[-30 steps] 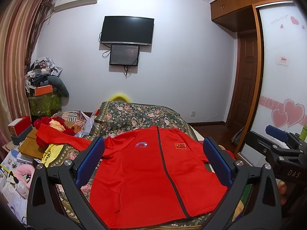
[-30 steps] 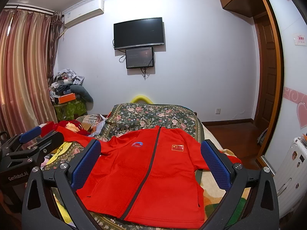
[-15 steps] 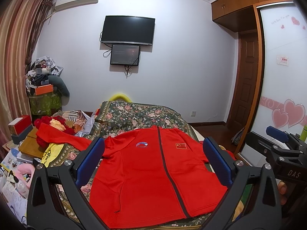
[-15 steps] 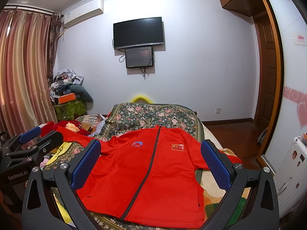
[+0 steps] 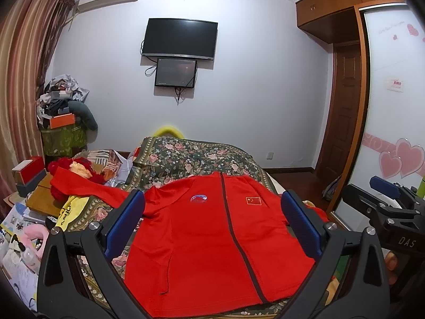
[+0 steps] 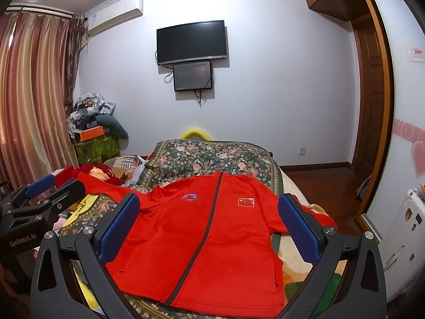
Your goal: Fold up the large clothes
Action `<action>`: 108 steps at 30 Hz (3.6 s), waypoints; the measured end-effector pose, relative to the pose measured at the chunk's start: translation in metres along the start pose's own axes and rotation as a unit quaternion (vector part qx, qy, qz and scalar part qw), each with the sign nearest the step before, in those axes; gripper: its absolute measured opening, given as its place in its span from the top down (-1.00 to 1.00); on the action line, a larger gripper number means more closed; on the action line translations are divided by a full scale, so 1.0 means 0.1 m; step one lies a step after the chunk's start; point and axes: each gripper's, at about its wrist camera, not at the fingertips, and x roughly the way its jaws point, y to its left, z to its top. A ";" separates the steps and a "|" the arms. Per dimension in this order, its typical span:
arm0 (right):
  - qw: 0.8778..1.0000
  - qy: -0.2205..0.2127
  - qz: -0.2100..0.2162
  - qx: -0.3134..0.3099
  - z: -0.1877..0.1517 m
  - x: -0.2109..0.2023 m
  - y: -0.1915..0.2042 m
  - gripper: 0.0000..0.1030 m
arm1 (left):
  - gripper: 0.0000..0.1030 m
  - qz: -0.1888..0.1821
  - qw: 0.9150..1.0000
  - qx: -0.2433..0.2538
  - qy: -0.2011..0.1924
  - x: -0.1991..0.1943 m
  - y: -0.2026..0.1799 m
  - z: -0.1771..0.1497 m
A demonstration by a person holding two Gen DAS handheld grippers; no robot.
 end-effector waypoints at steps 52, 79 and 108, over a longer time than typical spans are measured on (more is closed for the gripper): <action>0.955 0.295 -0.006 -0.037 -0.38 3.43 -0.21 -1.00 | -0.75 0.123 0.869 -0.412 0.244 3.58 4.84 -0.95; 0.959 0.281 -0.023 -0.020 -0.30 3.29 -0.47 -1.00 | 0.97 0.230 0.927 -0.213 0.205 3.74 4.39 0.27; 0.962 0.270 -0.027 0.003 -0.45 2.71 -1.50 -1.00 | 0.97 -0.102 0.936 0.026 0.336 4.85 -0.49 -0.13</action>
